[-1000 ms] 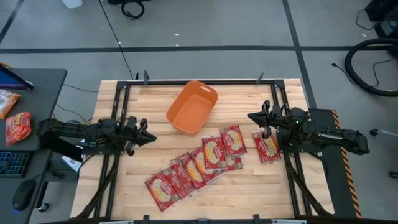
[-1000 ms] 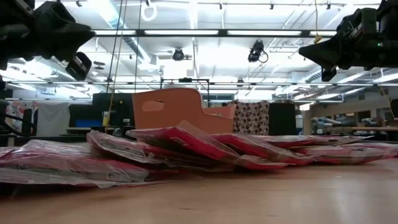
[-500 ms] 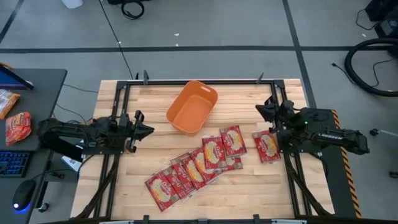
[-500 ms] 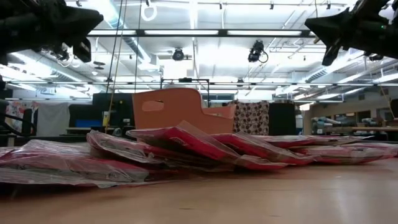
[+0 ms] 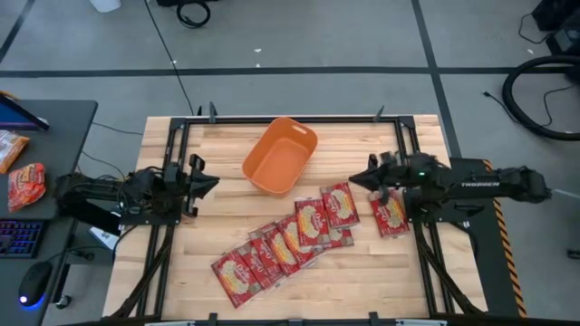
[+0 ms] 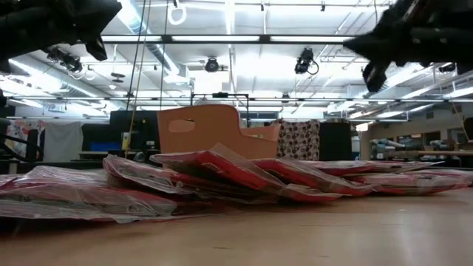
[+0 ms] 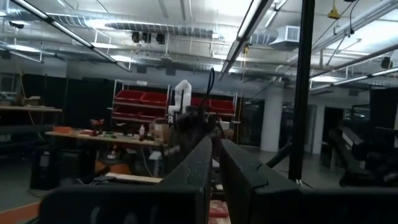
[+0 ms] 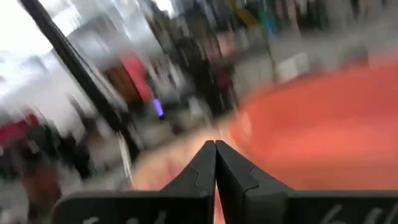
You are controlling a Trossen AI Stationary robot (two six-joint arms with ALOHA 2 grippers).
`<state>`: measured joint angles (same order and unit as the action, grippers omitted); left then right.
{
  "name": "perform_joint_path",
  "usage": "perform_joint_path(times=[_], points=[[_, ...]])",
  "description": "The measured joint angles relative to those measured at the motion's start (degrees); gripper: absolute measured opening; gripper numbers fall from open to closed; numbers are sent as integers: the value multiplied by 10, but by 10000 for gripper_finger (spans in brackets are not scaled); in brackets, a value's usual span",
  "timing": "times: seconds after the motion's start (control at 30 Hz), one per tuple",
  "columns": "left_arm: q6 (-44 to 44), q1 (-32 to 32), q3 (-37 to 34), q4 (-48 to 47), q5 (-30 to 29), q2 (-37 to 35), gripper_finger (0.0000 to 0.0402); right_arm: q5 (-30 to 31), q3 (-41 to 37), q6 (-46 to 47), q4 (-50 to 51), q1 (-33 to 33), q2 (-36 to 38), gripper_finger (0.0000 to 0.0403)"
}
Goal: Sort popcorn bags into baskets
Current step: Put the red popcorn bag into the orange bin
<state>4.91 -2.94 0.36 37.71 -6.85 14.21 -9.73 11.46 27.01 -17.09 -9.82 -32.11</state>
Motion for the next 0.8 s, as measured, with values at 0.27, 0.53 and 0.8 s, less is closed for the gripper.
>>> perform_joint_path(times=[0.27, 0.53, 0.8], points=[[0, 0, 0, 3, 0, 0, 36, 138, 157, -2, 434, 56, -100, 8], [53, -7, 0, -20, 0, 0, 36, 43, 187, 73, 548, 93, -139, 35], [51, -23, 0, -32, 0, 0, 36, 164, 186, 29, 556, 216, -198, 80]])
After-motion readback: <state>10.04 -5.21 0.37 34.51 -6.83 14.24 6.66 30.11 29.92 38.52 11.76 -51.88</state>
